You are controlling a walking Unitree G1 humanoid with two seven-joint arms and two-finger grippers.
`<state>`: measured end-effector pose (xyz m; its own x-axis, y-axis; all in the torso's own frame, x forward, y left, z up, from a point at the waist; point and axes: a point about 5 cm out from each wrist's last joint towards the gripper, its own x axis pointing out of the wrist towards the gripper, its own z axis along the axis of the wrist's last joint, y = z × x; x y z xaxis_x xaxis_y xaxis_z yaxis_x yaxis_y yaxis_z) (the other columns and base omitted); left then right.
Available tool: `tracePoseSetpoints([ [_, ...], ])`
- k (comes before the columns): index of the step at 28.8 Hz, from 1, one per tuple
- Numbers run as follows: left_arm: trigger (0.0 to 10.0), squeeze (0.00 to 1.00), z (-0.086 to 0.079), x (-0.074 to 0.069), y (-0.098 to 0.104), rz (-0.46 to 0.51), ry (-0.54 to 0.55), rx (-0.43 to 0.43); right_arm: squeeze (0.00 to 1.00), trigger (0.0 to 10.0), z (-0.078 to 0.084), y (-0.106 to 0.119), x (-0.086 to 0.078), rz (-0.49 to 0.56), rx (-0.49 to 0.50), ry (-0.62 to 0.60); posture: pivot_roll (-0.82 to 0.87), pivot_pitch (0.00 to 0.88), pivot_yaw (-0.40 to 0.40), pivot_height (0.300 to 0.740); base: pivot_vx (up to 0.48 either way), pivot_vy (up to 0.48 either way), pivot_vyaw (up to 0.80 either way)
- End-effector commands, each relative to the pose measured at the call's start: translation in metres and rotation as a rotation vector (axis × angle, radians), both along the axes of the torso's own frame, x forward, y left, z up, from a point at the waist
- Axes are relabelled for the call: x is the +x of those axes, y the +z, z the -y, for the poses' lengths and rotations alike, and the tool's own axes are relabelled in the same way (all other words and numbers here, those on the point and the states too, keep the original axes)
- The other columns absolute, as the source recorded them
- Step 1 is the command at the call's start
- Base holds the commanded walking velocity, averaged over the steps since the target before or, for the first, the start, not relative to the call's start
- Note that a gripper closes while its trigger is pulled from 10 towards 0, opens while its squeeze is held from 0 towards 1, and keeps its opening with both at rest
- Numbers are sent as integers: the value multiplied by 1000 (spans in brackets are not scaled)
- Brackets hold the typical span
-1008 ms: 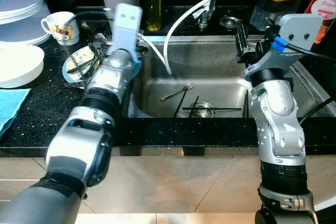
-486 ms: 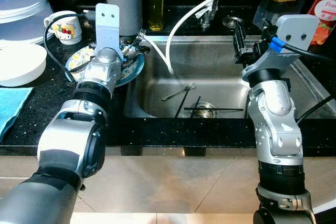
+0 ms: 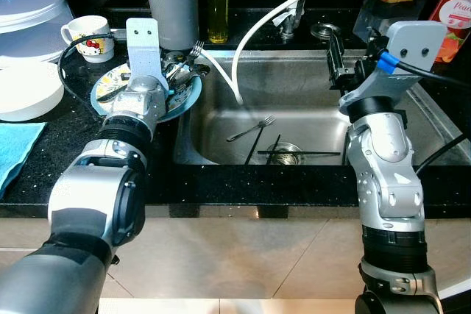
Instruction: Kitchen organization
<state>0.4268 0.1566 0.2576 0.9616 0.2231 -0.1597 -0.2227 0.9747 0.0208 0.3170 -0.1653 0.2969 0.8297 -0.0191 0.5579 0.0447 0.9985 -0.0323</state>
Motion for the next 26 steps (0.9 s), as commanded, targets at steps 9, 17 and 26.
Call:
tracePoseSetpoints([
  [9,9176,0,-10,0,2,-15,23,-34,0,10000,-1,0,0,1,13,9,23,58,22,740,0,0,0],
  [17,196,0,-11,0,-3,-38,26,-40,0,10000,-3,-1,0,-1,17,17,23,52,25,740,0,0,0],
  [26,0,0,-13,0,-3,-29,34,-29,0,10000,-3,-1,1,-2,14,23,22,40,23,740,0,0,0],
])
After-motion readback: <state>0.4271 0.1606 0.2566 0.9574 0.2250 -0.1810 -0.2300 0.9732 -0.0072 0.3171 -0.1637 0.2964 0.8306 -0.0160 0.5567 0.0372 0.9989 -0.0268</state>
